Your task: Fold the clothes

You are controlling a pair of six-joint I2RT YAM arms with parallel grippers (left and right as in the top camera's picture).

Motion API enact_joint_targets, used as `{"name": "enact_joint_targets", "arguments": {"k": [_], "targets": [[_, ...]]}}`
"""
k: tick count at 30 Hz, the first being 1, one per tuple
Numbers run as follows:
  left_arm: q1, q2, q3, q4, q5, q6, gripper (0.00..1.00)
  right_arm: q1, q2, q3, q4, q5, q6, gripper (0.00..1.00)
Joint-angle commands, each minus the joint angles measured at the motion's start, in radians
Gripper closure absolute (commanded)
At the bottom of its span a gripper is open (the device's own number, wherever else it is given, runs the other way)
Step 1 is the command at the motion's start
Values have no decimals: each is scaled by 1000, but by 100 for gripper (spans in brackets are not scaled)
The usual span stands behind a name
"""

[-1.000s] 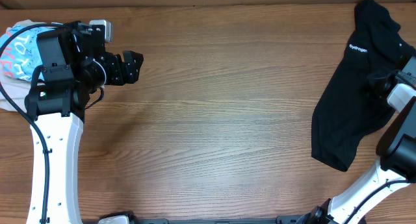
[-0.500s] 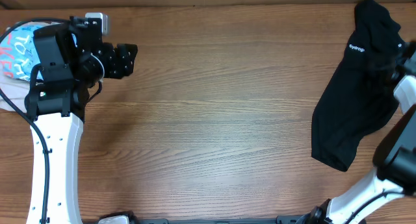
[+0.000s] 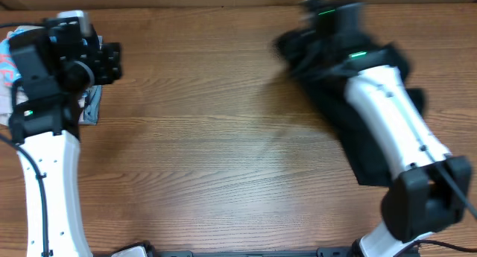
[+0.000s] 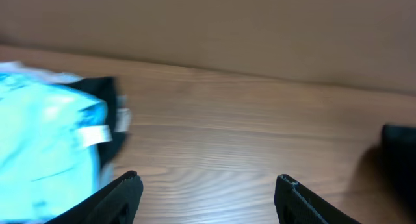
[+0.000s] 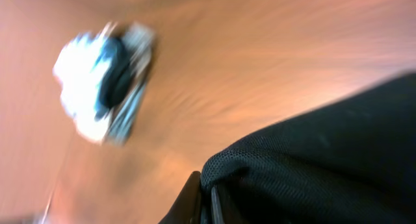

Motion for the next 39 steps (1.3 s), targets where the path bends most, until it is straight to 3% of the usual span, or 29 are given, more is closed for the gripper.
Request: {"name": "enact_joint_targets", "arguments": {"k": [1,5,8,9,12,20,24,30,39], "targets": [[91,5,21,-10,-29,-10,31,244,-17,3,1,-10,-13,86],[156,5,21,-44,-31,11,31,393,-23,4,-23,-10,-33,60],[174,5,21,-66,-31,75,32,382,-53,5,-74,-10,-31,27],[173,5,21,-71,-31,96,31,357,-68,5,-93,-10,-27,20],[153,5,21,-87,-27,133,31,235,-114,5,-180,22,-20,13],[-16,8,21,-113,-30,191,30,-79,-108,1,-512,322,-20,7],[-122,29,21,-111,-73,207,29,-184,-74,-32,-579,392,-21,5],[-209,86,21,-123,-83,198,30,-286,-35,-197,-522,399,3,12],[-241,141,21,-138,-84,199,30,-381,-27,-453,-264,399,25,21]]}}
